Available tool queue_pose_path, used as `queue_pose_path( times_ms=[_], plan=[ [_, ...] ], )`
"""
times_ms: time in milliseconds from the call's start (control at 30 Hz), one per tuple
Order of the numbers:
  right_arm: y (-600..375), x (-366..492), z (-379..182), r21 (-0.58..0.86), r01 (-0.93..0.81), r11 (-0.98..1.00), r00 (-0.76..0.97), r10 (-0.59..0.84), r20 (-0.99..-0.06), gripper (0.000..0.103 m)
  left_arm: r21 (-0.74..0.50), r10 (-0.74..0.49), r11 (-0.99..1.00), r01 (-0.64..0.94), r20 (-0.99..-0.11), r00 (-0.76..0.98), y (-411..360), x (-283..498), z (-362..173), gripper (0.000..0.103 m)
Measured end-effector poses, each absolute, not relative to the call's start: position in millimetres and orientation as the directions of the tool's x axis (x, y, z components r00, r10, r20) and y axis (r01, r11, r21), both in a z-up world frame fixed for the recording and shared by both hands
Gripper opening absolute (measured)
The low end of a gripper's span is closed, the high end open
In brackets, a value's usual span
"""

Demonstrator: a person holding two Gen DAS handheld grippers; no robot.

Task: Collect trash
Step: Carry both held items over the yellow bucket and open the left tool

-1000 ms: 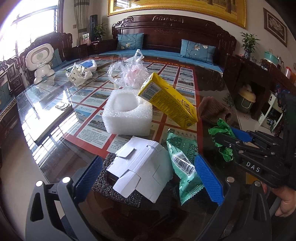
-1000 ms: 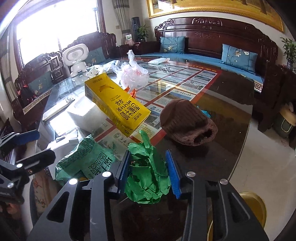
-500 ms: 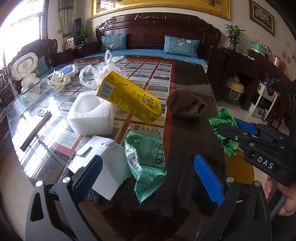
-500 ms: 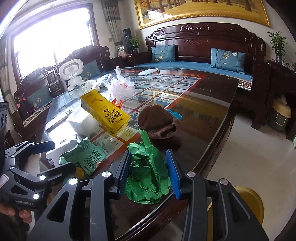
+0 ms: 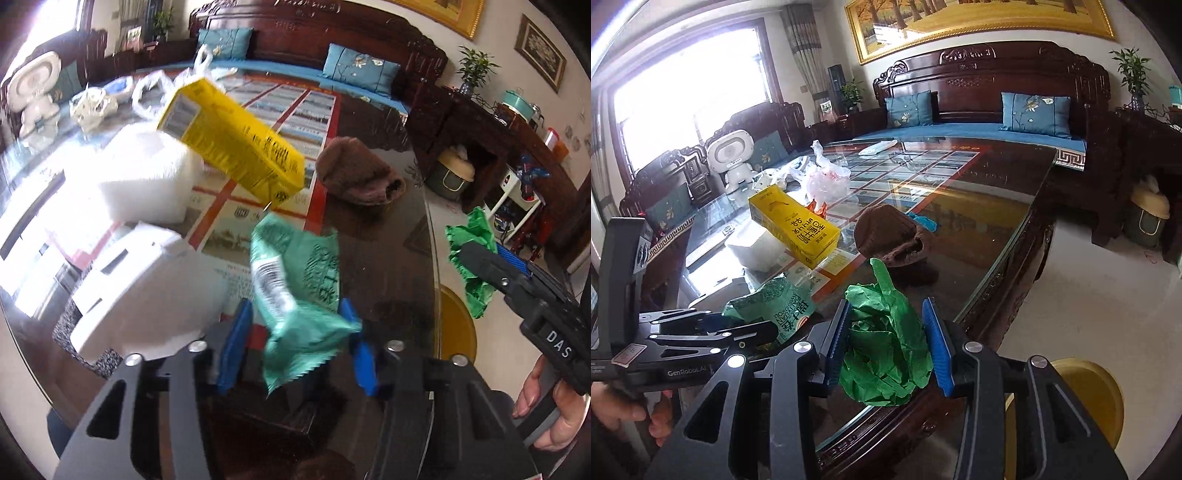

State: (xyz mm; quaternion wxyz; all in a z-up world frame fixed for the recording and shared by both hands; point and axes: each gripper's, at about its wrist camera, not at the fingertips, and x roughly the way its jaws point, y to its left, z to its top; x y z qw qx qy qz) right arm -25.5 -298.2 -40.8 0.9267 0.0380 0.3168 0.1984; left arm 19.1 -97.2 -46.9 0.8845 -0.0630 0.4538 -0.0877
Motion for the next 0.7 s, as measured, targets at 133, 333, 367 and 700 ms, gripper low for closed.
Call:
queue_pose_path(
  times_ms=[133, 333, 367, 700],
  plan=[
    [-298.3, -25.7, -42.1, 0.206, -0.341, 0.917, 0.718, 0.396, -0.572, 0.039, -0.176, -0.201, 0.979, 0.1, -0.784, 0.587, -98.2, 17.3, -46.7, 0.035],
    [-298.2, -27.1, -43.4, 0.21, -0.341, 0.916, 0.714, 0.398, -0.576, 0.039, -0.152, -0.194, 0.981, 0.122, -0.742, 0.642, -103.1, 10.3, -31.8, 0.03],
    [-298.3, -27.5, -43.0, 0.21, -0.341, 0.916, 0.716, 0.398, -0.574, 0.039, -0.15, -0.198, 0.98, 0.13, -0.738, 0.645, -105.1, 10.4, -28.1, 0.03],
    [-328.5, -37.5, -31.1, 0.199, -0.297, 0.934, 0.758, 0.357, -0.545, 0.039, -0.132, -0.278, 0.956, 0.262, -0.694, 0.664, -156.7, 17.0, -1.8, 0.03]
  ],
)
